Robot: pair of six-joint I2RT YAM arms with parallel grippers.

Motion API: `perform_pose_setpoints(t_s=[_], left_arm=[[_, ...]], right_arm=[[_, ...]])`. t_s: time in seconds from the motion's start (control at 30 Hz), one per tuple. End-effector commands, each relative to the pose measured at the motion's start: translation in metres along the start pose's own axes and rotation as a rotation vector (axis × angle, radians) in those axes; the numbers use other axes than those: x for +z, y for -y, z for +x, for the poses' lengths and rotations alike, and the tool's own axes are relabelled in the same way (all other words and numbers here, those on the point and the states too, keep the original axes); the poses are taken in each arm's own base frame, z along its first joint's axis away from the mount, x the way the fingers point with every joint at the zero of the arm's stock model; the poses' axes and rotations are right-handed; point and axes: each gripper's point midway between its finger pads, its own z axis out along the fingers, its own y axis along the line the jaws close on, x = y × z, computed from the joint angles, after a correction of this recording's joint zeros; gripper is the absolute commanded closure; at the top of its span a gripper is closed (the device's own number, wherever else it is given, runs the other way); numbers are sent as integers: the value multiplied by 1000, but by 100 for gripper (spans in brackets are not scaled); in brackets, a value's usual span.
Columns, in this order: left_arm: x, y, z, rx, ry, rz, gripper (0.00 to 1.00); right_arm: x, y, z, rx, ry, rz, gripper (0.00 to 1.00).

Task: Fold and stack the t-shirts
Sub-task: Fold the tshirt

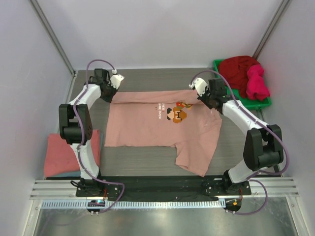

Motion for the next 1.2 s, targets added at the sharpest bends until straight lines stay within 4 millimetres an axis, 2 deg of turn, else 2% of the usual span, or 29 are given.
perform_pose_setpoints(t_s=[0.0,0.13,0.27,0.3,0.33,0.37,0.4,0.43,0.47,0.5,0.53,0.6,0.63,0.67,0.7,0.73,0.77,0.8,0.83,0.9,0.93,1.1,1.17], left_arm=[[-18,-9,-2,17,24,-36,100],[-12,-2,12,17,-11,-15,100],[-13,12,28,-2,-62,38,100],[-15,17,32,-6,-73,50,100],[-20,18,33,-5,-67,48,100],[-19,23,42,-5,-82,53,98],[-20,24,45,-1,-84,49,93],[-21,21,48,-1,-96,27,86],[-22,19,47,-1,-91,13,75],[-24,16,45,3,-88,0,73],[-26,11,40,2,-79,-19,73],[-36,-8,15,-5,-14,-90,70],[-38,-11,6,-28,11,-98,68],[-39,-14,-3,-42,32,-103,68],[-38,-17,-19,-49,61,-100,67],[-35,-14,-24,-55,65,-91,66],[-32,-10,-26,-51,56,-74,66],[-23,-3,-25,-44,39,-44,67],[-21,5,-29,-31,30,-14,67],[-16,12,-28,-42,18,18,69],[-9,15,-29,-54,15,44,69],[5,16,-27,-98,-1,51,78],[12,19,-17,-99,-28,58,80]], right_arm=[[-12,-5,-7,11,28,-6,99],[-13,-21,-6,7,32,-72,99],[-19,-35,11,-30,-6,-119,99],[-25,-43,19,-32,-32,-155,99],[-32,-47,17,-30,-21,-178,99],[-40,-53,21,-21,-30,-205,99],[-44,-59,21,-13,-27,-231,95],[-49,-66,22,-18,-26,-264,79],[-56,-72,19,-19,-11,-290,70],[-61,-78,22,-22,-28,-314,65],[-64,-75,17,-19,-18,-308,60],[-66,-66,9,-5,9,-284,60],[-64,-59,1,23,32,-268,60],[-59,-54,-8,44,56,-255,60],[-45,-60,-7,60,43,-292,60],[-41,-54,-19,82,59,-288,60],[-31,-54,-19,102,48,-306,61],[-22,-54,-22,122,49,-332,61],[-5,-50,-23,169,34,-352,61],[8,-49,-23,202,20,-399,60],[23,-49,-29,211,23,-437,59],[48,-53,-29,233,2,-535,57],[56,-60,-32,245,7,-599,56]])
